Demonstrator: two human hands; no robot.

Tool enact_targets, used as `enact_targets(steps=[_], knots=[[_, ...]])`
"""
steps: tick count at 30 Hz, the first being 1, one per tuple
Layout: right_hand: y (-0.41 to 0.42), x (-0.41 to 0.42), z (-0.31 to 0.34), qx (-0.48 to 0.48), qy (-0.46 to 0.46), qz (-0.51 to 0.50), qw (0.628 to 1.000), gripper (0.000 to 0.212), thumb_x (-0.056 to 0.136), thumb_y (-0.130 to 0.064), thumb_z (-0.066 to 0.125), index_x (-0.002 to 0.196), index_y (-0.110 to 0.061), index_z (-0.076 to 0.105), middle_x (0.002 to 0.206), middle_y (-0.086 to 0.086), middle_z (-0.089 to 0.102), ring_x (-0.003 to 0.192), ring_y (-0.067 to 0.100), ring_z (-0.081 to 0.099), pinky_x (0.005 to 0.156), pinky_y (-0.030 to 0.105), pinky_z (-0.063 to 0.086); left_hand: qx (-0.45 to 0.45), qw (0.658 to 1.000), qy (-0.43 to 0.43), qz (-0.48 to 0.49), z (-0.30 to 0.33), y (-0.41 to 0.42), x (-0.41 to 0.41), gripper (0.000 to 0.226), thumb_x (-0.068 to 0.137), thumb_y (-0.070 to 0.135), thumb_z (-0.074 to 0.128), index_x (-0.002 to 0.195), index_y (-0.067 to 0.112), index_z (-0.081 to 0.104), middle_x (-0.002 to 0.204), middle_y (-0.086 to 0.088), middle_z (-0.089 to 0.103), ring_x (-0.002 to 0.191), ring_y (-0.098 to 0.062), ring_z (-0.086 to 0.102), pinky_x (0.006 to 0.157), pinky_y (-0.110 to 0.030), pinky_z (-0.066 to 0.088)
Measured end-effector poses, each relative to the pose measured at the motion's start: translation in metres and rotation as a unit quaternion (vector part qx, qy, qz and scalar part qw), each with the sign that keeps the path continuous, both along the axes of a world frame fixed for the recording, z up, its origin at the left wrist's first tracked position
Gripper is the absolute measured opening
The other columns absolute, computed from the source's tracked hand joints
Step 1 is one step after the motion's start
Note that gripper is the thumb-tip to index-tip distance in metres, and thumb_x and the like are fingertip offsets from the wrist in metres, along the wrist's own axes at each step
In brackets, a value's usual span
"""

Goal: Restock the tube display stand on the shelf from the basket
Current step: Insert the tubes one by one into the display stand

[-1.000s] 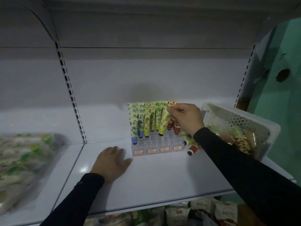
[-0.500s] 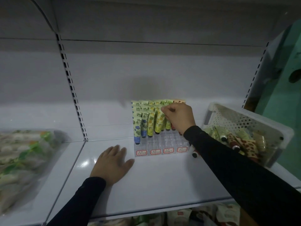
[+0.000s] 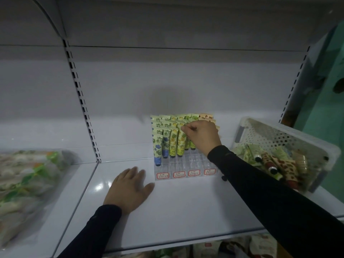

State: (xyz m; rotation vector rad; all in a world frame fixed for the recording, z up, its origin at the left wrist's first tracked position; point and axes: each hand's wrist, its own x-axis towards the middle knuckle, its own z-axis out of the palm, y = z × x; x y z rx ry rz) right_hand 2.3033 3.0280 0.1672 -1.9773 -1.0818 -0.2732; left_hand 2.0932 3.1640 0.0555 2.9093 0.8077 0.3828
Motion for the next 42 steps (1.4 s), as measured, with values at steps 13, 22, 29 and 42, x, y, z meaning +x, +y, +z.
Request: enact_targets(steps=[13, 22, 29, 42], knots=[[0.001, 0.004, 0.003, -0.022, -0.002, 0.003, 1.000, 0.035, 0.093, -0.026, 0.060, 0.066, -0.007, 0.068, 0.058, -0.005, 0.061, 0.055, -0.001, 0.051, 0.055, 0.002, 0.030, 0.008, 1.000, -0.009, -0.007, -0.001, 0.000, 0.001, 0.078, 0.074, 0.072, 0.013, 0.113, 0.018, 0.054, 0.119, -0.001, 0.054, 0.118, -0.020, 0.046, 0.100, -0.032, 0.037], [0.002, 0.003, 0.000, -0.026, 0.004, 0.002, 1.000, 0.030, 0.093, -0.030, 0.061, 0.068, -0.015, 0.069, 0.057, -0.015, 0.054, 0.056, -0.004, 0.050, 0.060, 0.013, 0.037, 0.002, 1.000, -0.015, -0.008, -0.006, 0.005, 0.001, 0.066, 0.078, 0.071, 0.019, 0.104, 0.021, 0.053, 0.106, 0.005, 0.052, 0.111, -0.019, 0.048, 0.094, -0.033, 0.039], [-0.004, 0.001, -0.002, -0.004, 0.043, 0.012, 0.999, 0.036, 0.093, -0.041, 0.059, 0.079, -0.011, 0.073, 0.072, -0.002, 0.070, 0.069, 0.013, 0.066, 0.076, 0.032, 0.055, -0.016, 1.000, -0.017, -0.002, 0.003, -0.002, -0.002, 0.074, 0.074, 0.072, 0.018, 0.106, 0.017, 0.056, 0.108, 0.003, 0.055, 0.110, -0.018, 0.049, 0.093, -0.032, 0.039], [-0.095, -0.006, -0.006, 0.035, -0.027, -0.045, 0.998, 0.037, 0.096, -0.041, 0.053, 0.086, -0.013, 0.074, 0.083, 0.006, 0.068, 0.077, 0.016, 0.061, 0.075, 0.034, 0.051, -0.095, 0.982, -0.160, 0.042, 0.024, -0.027, -0.017, 0.054, 0.088, 0.053, 0.050, 0.122, 0.014, 0.066, 0.126, -0.002, 0.064, 0.118, -0.022, 0.056, 0.095, -0.027, 0.038]])
